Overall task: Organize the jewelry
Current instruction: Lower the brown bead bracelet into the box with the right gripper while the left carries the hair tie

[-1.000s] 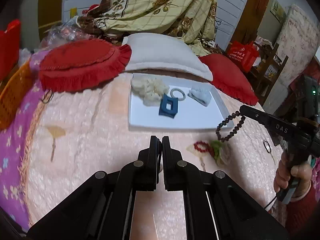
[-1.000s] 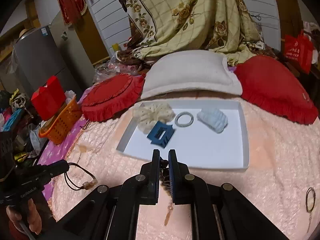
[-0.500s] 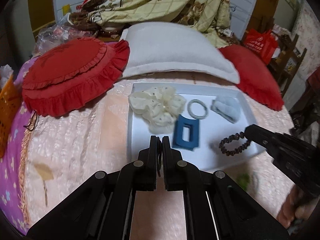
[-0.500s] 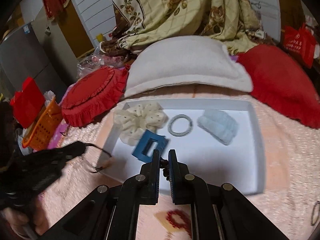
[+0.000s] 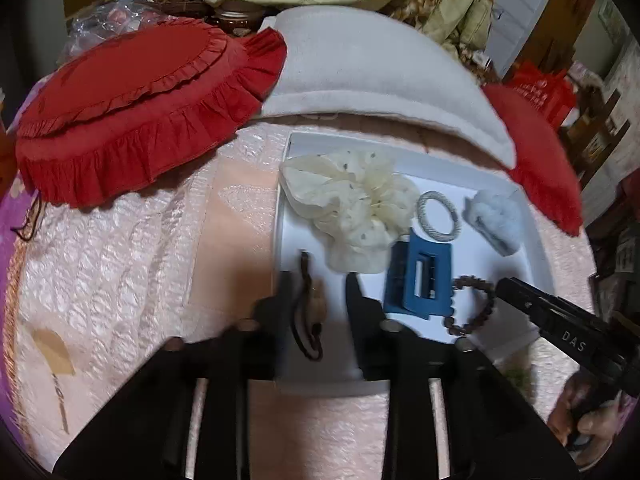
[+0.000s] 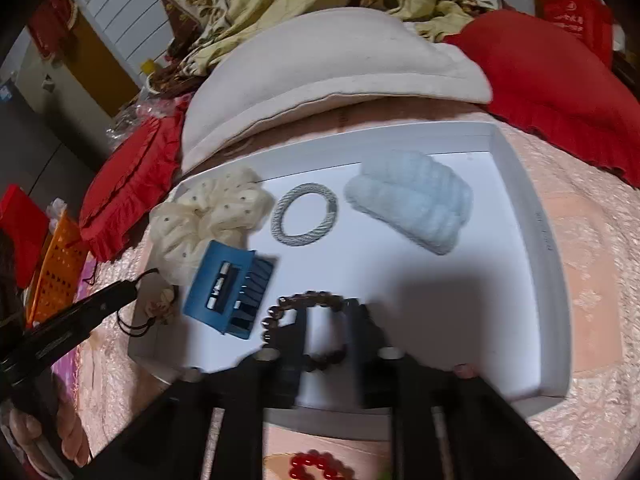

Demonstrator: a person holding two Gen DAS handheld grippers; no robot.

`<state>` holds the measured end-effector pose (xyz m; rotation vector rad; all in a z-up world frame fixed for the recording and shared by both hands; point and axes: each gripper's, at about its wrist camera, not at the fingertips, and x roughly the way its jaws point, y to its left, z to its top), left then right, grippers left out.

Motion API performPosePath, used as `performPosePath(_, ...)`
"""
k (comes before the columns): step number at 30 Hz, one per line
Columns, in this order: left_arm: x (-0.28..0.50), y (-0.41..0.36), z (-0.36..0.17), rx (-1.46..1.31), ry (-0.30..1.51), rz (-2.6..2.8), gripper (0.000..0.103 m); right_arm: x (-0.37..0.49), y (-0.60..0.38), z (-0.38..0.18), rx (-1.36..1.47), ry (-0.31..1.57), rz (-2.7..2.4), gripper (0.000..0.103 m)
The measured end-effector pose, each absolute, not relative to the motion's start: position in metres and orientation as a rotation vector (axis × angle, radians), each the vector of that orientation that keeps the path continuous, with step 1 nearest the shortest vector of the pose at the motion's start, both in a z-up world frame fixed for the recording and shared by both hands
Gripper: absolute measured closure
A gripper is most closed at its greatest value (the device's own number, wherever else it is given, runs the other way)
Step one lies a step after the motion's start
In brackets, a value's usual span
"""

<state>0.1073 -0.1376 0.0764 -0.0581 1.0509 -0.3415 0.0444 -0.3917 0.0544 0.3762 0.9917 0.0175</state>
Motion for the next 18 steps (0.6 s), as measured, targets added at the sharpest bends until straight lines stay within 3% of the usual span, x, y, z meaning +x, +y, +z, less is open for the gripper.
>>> performPosePath(1, 0.103, -0.137, 0.079, -0.065, 1.043, -0.343, 0.068, 0.04, -0.395, 0.058, 0.382, 0.973, 0.011, 0.059)
performPosePath(9, 0.037, -0.105, 0.11, -0.084, 0.976, -0.341, 0.068, -0.014, -0.415, 0.081, 0.317, 0.923, -0.04, 0.058)
performPosePath(18, -0.075, -0.06, 0.1, -0.144, 0.982, -0.24, 0.067, -0.115, -0.432, 0.08, 0.284, 0.899, -0.075, 0.058)
